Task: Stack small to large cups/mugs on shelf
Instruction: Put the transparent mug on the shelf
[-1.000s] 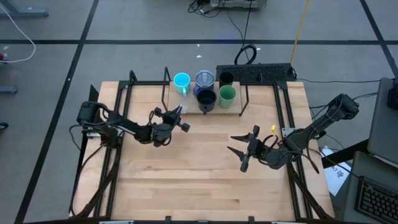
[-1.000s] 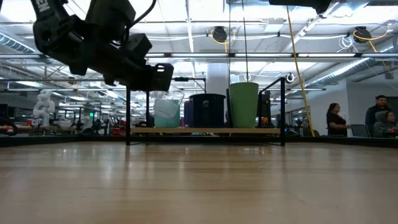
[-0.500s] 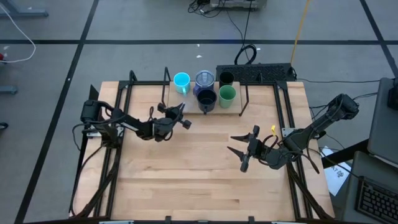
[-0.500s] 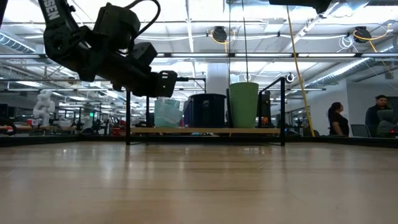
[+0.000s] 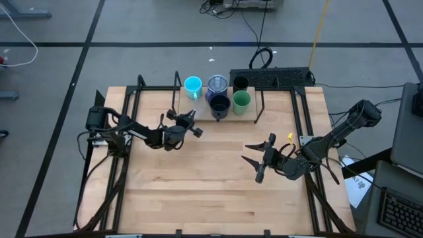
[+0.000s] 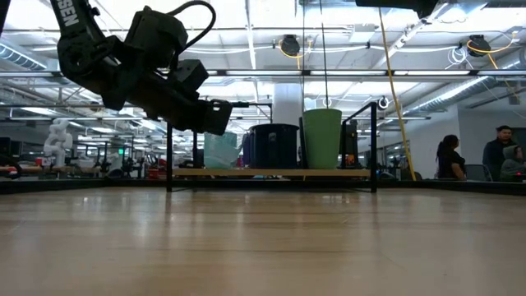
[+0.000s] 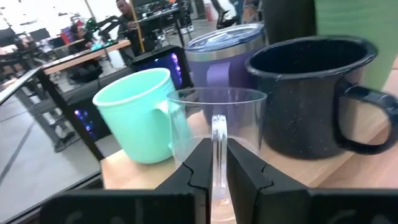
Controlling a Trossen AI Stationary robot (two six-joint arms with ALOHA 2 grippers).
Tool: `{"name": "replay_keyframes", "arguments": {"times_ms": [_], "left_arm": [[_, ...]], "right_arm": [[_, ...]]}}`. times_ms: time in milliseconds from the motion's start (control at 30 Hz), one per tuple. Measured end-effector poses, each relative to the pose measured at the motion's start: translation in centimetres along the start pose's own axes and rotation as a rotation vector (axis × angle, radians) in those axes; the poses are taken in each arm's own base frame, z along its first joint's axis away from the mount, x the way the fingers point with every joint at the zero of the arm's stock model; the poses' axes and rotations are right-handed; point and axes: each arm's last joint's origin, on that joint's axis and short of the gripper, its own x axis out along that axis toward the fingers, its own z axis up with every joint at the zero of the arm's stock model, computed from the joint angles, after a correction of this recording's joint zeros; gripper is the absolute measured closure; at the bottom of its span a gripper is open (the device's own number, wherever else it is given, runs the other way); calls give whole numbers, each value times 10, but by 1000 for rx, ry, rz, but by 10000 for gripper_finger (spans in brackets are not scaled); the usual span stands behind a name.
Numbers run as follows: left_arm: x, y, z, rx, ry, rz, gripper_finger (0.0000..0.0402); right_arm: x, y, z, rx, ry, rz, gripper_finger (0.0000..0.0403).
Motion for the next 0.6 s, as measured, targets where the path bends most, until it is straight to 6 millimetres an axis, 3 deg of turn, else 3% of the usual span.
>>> {"name": "replay_keyframes", "arguments": {"times_ms": [200,600], "left_arm": [[-2,0,-3,19,19,31,348],[-9,-4,-5,50,23,53,344]], "right_arm": [[0,0,0,-3,0,0,213],[0,0,1,-13,-6,1,213]]}}
